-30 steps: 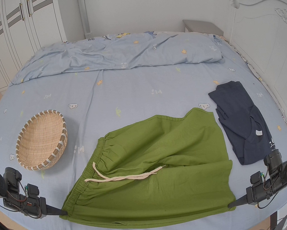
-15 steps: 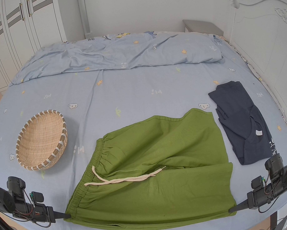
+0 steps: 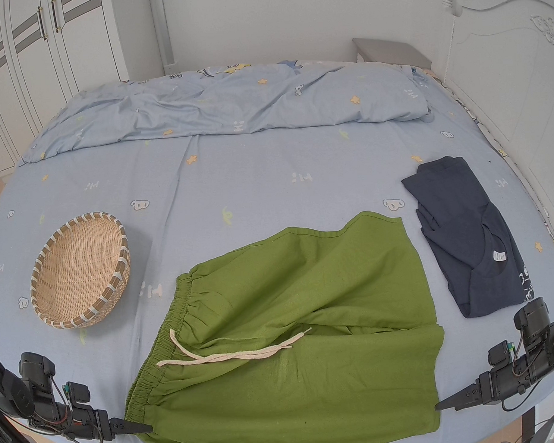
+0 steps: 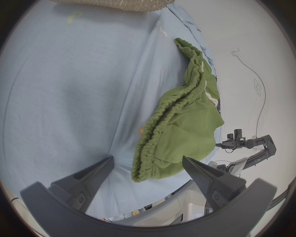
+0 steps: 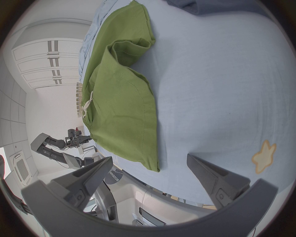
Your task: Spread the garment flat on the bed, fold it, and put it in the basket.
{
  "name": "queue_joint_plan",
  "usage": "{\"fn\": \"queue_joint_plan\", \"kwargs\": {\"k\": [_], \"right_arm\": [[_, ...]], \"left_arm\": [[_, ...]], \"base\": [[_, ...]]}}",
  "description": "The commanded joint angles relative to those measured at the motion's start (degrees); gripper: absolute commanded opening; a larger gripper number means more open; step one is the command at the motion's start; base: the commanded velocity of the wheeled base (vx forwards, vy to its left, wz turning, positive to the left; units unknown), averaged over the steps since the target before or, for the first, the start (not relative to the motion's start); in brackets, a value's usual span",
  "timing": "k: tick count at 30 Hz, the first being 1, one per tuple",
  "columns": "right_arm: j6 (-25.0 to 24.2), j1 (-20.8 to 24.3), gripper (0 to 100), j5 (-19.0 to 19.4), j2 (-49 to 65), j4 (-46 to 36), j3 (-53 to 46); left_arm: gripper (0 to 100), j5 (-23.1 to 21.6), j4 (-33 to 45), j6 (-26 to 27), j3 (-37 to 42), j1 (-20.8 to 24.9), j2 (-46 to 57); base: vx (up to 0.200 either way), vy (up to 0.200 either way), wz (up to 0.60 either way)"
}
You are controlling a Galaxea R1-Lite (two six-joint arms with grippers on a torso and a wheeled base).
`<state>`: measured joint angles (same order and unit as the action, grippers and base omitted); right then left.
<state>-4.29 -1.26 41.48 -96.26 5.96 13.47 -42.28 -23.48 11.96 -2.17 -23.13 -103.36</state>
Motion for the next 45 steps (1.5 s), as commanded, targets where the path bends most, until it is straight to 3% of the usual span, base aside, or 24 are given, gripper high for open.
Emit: {"fn": "queue_joint_plan", "kwargs": {"k": [1,6,9,10,13,14,16,18,21,24,26,27,29,30,31,35,38,40,41,45], "right_arm": [[0.1,0.0,100,0.2,0.9,0.0,-0.1],[0.1,0.0,100,0.4,4.9,-0.2,-0.1],[0.0,0.1,100,0.4,7.8,-0.4,0.2],[-0.2,0.2,100,0.4,10.6,-0.5,0.7],[-0.5,0.2,100,0.3,13.8,-0.6,1.9],[-0.5,0.2,100,0.2,15.4,-1.1,3.3],[-0.5,0.2,100,0.2,16.5,-2.4,5.3],[-0.5,0.0,100,0.1,18.3,-5.6,10.9],[-0.6,0.0,100,0.1,18.5,-7.5,15.5],[-0.7,0.2,100,0.1,18.3,-8.5,21.4],[-0.7,0.2,100,0.0,18.2,-8.4,22.3],[-0.9,0.4,100,0.0,17.6,-8.3,27.1],[-0.9,0.4,100,0.0,17.6,-8.3,27.1],[-1.1,1.3,100,-0.4,15.0,-8.6,34.0],[-1.2,1.3,100,-0.4,13.7,-8.6,36.7],[-1.6,3.1,100,-0.4,9.9,-8.7,46.0],[-1.6,4.2,100,-0.4,6.4,-8.6,50.7],[-1.6,4.2,100,-0.4,6.4,-8.6,50.7],[-1.6,4.9,100,-0.7,2.2,-8.7,54.9],[-1.5,5.7,100,-2.0,-1.7,-8.6,55.6]], "left_arm": [[100,0.3,0.5,-0.3,0.5,-0.1,4.2],[100,0.4,6.1,-0.6,-0.6,-0.2,13.4],[100,0.4,13.9,-0.7,-3.5,-0.3,20.3],[100,0.4,22.2,-0.8,-7.2,-0.3,26.4],[100,0.2,34.9,-1.8,-14.2,-0.2,33.7],[100,-0.3,42.6,-2.6,-19.5,-0.1,36.7],[100,-1.8,48.4,-3.2,-24.5,0.4,38.3],[100,-3.4,52.9,-4.6,-32.6,4.9,38.3],[100,-3.4,52.4,-8.7,-37.0,9.7,37.7],[100,-3.6,49.1,-18.2,-43.6,17.0,33.2],[100,-3.6,48.3,-19.8,-44.4,17.9,32.4],[100,-3.2,40.8,-27.4,-47.6,22.8,27.6],[100,-3.2,40.8,-27.4,-47.6,22.8,27.6],[100,-0.5,29.2,-34.4,-49.5,26.6,21.0],[100,1.6,25.4,-36.4,-50.1,28.0,18.6],[100,9.1,16.6,-39.4,-54.3,30.3,9.3],[100,9.1,17.6,-39.6,-60.7,30.0,4.5],[100,9.1,17.6,-39.6,-60.7,30.0,4.5],[100,9.2,21.4,-39.7,-68.3,29.6,-0.7],[100,9.8,23.5,-39.3,-72.4,29.2,-7.1]], "base": [[0.000,0.000,0.00],[0.000,0.000,0.00],[0.000,0.000,0.00],[0.000,0.000,0.00],[0.000,0.000,0.00],[0.000,0.000,0.00],[0.000,0.000,0.00],[0.000,0.000,0.00],[0.000,0.000,0.00],[0.000,0.000,0.00],[0.000,0.000,0.00],[0.000,0.000,0.00],[0.000,0.000,0.00],[0.000,0.000,0.00],[0.000,0.000,0.00],[0.000,0.000,0.00],[0.000,0.000,0.00],[0.000,0.000,0.00],[0.000,0.000,0.00],[0.000,0.000,0.00]]}}
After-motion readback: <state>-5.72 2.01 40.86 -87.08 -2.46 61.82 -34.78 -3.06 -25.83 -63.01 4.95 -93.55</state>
